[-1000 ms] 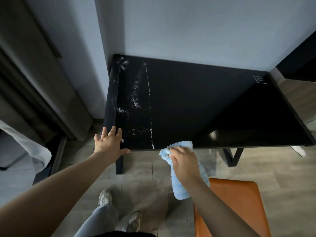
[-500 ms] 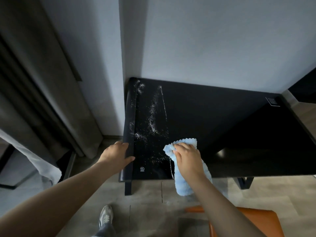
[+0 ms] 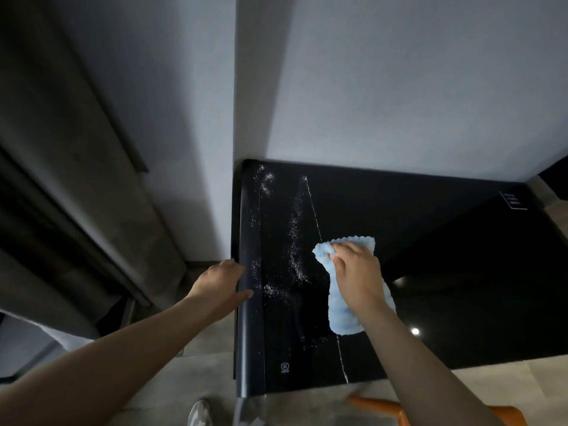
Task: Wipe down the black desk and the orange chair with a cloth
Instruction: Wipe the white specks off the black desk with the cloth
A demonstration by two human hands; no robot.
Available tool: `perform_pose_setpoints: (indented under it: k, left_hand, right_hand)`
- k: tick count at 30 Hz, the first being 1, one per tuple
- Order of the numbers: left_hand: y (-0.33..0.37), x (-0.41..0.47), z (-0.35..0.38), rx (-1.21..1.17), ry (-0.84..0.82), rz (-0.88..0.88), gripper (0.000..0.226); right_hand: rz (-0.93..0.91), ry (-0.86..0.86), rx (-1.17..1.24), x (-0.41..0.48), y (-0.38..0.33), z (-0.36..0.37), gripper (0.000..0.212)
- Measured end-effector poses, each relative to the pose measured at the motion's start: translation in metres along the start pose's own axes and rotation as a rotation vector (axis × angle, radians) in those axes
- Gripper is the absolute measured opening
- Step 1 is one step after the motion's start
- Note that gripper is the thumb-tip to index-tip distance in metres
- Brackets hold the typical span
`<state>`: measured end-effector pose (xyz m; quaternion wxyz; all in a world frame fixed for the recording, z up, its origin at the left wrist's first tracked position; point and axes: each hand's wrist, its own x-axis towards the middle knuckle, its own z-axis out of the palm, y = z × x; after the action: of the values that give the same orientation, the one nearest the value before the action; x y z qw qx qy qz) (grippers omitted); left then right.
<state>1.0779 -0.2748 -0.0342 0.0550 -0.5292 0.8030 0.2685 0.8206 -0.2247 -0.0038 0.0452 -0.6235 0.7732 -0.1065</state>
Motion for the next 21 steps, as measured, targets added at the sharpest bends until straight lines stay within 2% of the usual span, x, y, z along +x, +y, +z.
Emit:
perform_pose_setpoints:
  k: [10, 16, 21]
  left_hand:
    - [0.015, 0.103, -0.008, -0.112, 0.036, -0.067, 0.060]
    - [0.007, 0.153, -0.003, -0.134, 0.026, -0.127, 0.083]
    - [0.005, 0.183, 0.009, -0.107, 0.022, -0.142, 0.089]
  right_hand:
    - [-0.092, 0.026, 0.035, 0.150, 0.021, 0.021, 0.025]
    - [-0.155, 0.017, 0.011, 0.241, 0.032, 0.050, 0.025]
    - [-0.179, 0.008, 0.000, 0.298, 0.040, 0.071, 0.026]
